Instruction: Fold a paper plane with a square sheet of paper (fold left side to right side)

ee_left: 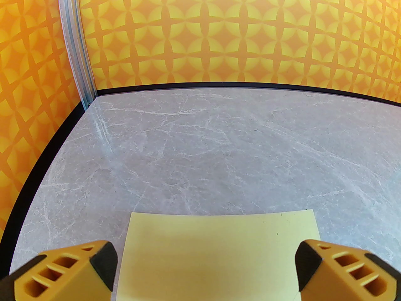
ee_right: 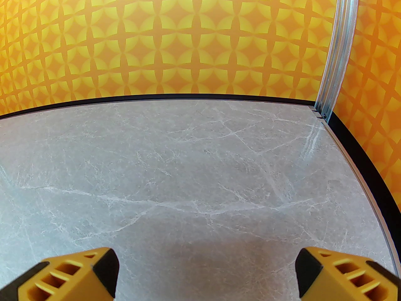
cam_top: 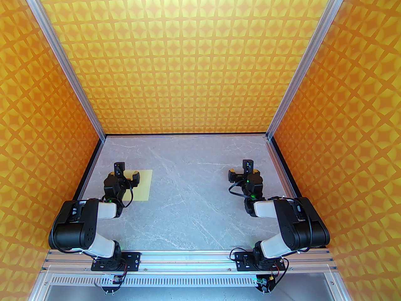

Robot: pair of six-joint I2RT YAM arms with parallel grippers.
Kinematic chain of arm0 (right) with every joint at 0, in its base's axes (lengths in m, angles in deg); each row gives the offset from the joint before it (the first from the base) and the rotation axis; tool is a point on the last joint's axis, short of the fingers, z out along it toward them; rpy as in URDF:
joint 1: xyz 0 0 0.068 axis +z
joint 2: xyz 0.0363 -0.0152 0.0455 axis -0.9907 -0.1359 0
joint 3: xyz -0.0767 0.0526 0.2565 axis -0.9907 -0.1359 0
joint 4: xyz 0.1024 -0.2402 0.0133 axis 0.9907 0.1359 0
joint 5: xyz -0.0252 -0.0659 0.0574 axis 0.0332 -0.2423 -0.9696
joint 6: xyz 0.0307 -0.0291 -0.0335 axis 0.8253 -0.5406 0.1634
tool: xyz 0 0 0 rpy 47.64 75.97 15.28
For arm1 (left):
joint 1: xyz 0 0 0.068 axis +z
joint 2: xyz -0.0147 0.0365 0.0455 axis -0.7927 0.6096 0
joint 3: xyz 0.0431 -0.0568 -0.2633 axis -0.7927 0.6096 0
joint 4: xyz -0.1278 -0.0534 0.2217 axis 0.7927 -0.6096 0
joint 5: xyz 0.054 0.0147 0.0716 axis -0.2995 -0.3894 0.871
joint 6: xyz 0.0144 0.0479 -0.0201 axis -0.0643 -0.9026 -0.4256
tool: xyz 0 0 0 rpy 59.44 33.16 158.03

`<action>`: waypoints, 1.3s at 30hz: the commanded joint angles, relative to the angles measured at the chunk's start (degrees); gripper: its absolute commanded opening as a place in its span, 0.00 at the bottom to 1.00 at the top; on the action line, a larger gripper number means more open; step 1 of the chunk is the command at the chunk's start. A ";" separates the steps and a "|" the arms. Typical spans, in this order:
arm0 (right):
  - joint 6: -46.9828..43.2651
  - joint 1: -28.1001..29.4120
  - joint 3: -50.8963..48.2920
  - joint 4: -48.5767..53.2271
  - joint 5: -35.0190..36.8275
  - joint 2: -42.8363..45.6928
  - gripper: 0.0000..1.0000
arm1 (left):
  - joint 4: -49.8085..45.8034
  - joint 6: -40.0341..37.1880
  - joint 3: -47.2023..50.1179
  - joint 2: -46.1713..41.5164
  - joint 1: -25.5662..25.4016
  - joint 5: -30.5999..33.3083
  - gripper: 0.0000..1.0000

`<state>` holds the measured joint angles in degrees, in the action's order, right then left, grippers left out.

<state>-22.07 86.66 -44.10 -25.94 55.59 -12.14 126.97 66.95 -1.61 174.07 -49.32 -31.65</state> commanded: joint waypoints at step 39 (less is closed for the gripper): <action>29.73 0.28 15.95 45.71 -6.33 30.78 0.99 | -69.34 32.02 -25.54 -19.98 -3.18 0.89 0.99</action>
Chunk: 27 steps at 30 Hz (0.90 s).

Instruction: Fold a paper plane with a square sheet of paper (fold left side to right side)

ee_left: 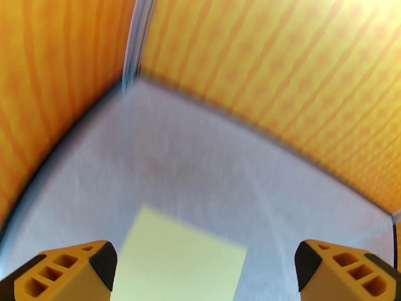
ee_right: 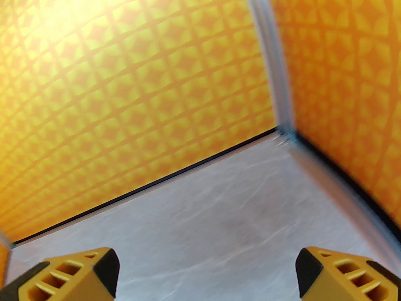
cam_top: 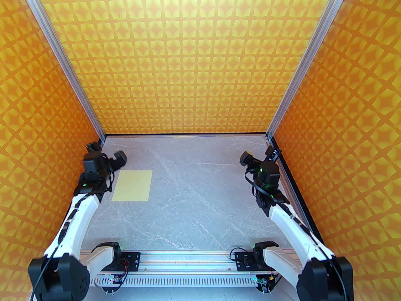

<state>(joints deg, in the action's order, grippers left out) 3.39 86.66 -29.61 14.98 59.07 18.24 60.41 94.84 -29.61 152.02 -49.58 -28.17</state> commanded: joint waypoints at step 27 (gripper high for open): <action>4.32 8.65 9.78 20.57 -16.65 -0.78 0.99 | 15.82 29.72 3.63 30.80 -29.54 -9.35 0.99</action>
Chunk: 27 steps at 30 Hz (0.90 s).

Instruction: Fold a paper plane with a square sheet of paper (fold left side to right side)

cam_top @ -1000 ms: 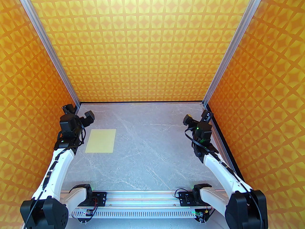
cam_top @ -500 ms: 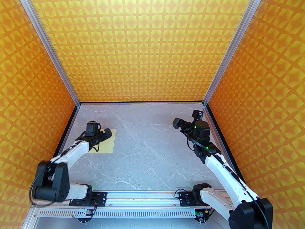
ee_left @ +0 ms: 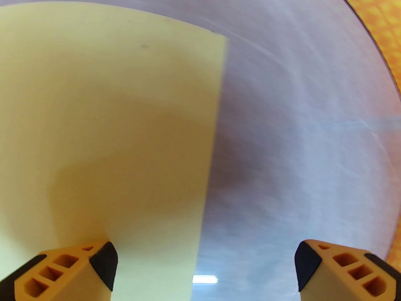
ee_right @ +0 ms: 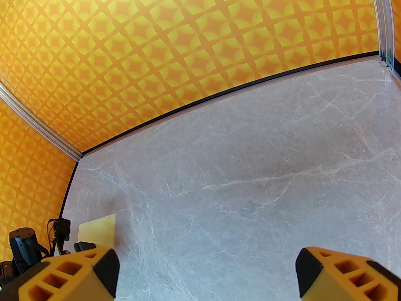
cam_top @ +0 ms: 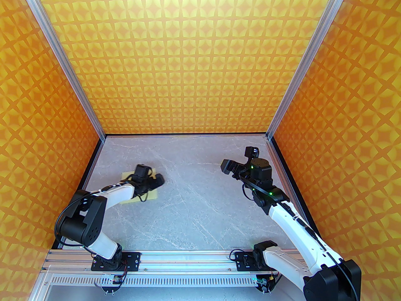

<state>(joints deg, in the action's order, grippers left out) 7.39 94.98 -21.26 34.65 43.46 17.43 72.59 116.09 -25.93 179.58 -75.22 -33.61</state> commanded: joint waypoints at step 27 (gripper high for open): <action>2.90 14.86 10.20 7.03 7.28 -18.66 0.99 | -5.93 -0.06 -7.07 -8.28 -0.08 -5.50 0.99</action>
<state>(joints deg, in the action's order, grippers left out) 10.19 106.11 -14.37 39.06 45.80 2.44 72.04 121.81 -34.20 174.64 -77.91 -39.10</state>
